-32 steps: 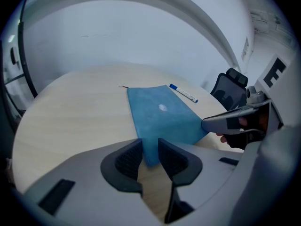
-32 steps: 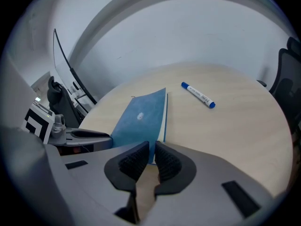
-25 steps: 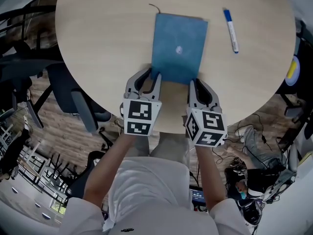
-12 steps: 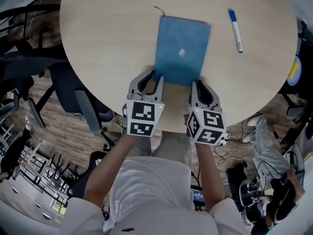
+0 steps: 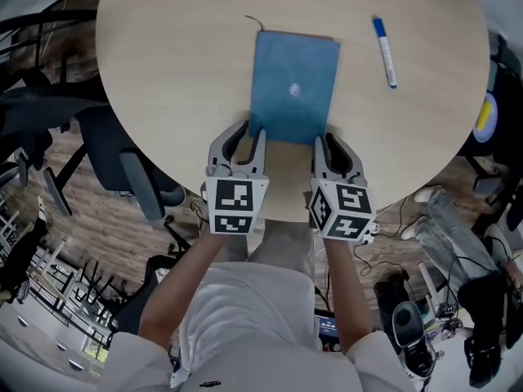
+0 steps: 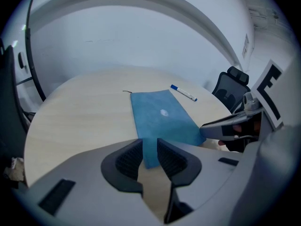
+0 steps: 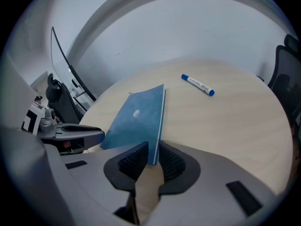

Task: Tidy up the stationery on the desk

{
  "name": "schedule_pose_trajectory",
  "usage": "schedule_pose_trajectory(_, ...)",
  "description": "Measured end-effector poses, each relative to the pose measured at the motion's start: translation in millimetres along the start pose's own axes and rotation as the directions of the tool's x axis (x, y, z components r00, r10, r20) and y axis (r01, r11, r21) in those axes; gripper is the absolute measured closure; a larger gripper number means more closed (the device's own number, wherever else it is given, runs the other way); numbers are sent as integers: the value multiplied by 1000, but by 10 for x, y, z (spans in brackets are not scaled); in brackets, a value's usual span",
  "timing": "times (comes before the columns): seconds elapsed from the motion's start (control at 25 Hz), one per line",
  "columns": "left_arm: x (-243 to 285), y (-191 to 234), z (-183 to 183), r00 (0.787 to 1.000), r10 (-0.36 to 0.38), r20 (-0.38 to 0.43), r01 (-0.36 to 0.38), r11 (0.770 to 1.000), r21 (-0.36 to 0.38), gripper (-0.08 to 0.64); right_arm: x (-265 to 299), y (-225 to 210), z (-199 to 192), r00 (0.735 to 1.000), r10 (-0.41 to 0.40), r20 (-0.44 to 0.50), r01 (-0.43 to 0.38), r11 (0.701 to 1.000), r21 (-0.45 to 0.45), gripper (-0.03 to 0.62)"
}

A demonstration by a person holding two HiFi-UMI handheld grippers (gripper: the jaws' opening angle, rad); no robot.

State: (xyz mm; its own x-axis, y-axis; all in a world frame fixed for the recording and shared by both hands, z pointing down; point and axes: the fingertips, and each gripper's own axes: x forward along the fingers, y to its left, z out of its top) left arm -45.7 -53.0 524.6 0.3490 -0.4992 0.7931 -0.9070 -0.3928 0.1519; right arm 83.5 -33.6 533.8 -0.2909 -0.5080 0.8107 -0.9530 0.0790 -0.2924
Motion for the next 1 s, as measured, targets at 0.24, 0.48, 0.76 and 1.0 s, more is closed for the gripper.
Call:
schedule_pose_trajectory(0.24,-93,-182,241,998,-42,46,42,999,7,459,-115,-87,194,998,3,64,-2,1000,-18,494)
schedule_pose_trajectory(0.48,-73,-355,515,995,-76,67,76,997,13,464,-206,-230,477,993,-22,118,25,999,-24,494)
schedule_pose_trajectory(0.76,28,-614,896,985,-130,115,131,991,-9,516,-207,-536,800,990,-44,130,56,994,-89,494)
schedule_pose_trajectory(1.0,181,-783,1102,982,-148,121,151,988,-16,535,-190,-798,1019,986,-66,152,91,982,-164,494)
